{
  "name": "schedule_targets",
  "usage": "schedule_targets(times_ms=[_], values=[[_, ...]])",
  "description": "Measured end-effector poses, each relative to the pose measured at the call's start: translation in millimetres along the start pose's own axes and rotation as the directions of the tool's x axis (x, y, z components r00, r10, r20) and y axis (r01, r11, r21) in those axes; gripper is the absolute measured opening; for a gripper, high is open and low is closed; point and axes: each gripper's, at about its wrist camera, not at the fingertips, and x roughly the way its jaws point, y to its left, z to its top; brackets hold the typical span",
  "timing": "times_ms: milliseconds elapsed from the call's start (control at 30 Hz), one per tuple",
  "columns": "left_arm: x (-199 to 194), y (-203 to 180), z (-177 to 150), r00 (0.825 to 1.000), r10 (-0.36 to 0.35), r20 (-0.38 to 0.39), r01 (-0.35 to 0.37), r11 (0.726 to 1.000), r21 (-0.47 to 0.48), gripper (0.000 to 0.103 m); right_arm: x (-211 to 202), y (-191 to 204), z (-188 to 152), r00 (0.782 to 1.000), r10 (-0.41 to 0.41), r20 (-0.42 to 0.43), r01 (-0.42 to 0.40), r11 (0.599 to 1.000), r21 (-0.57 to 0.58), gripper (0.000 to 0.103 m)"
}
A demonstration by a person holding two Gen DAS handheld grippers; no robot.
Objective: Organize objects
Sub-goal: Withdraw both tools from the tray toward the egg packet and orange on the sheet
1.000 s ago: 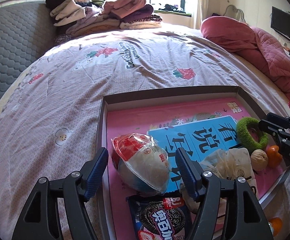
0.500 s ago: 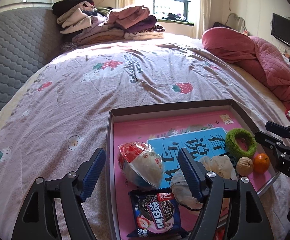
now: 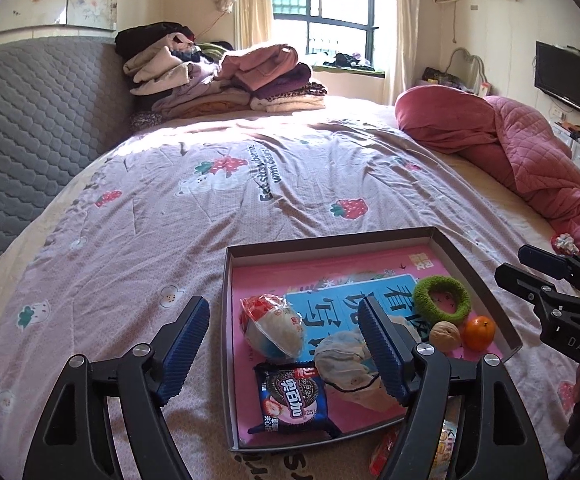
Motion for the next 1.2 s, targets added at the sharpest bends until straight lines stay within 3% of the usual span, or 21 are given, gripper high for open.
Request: schedule_targets(times_ms=[467, 1200], values=[[-44.7, -12.3, -5.4, 0.998, 0.002, 0.067, -0.002, 1.0, 0.006, 0.078, -38.0, 4.4, -12.3, 0.998, 0.011, 0.061, -0.011, 1.0, 0.007, 0.052], [-87.6, -23.6, -24.3, 0.996, -0.012, 0.092, 0.01, 1.0, 0.015, 0.078, -87.5, 14.5, -22.6, 0.99, 0.046, 0.132, -0.044, 0.999, -0.016, 0.053]])
